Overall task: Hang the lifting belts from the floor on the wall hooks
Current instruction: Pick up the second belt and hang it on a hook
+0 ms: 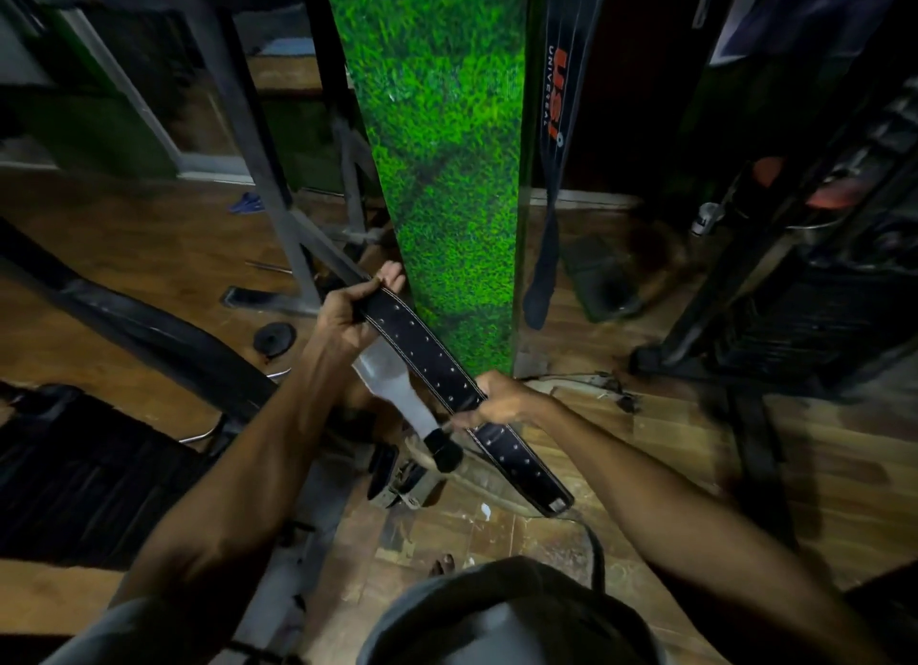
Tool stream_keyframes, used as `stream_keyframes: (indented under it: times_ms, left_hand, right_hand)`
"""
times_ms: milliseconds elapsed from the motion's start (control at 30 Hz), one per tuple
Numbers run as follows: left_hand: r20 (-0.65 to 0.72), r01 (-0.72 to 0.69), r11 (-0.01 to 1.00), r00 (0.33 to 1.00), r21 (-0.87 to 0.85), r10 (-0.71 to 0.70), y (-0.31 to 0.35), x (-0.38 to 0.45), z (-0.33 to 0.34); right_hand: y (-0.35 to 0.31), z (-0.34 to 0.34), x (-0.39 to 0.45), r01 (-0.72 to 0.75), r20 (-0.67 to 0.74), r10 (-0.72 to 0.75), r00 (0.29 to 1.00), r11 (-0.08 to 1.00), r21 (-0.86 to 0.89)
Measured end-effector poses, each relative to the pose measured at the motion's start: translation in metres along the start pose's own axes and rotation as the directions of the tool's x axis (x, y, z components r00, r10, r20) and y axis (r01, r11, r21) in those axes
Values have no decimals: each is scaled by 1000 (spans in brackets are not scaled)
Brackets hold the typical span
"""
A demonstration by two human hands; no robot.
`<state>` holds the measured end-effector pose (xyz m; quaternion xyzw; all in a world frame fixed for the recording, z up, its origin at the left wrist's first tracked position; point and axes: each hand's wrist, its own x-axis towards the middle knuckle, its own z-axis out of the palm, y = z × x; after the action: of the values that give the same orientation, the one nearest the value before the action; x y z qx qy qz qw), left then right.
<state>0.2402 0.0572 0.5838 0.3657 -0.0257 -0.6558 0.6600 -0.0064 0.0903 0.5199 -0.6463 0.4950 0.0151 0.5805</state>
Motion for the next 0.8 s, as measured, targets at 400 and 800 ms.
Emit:
stream_keyframes:
  times_ms: [400, 800]
  left_hand:
    - [320, 15, 688, 878, 726, -356, -58, -58, -26]
    - [60, -10, 924, 998, 382, -15, 15, -46, 13]
  right_hand:
    - [-100, -64, 24, 38, -87, 22, 996, 773, 633]
    - [-108, -47, 18, 200, -78, -184, 980, 916, 347]
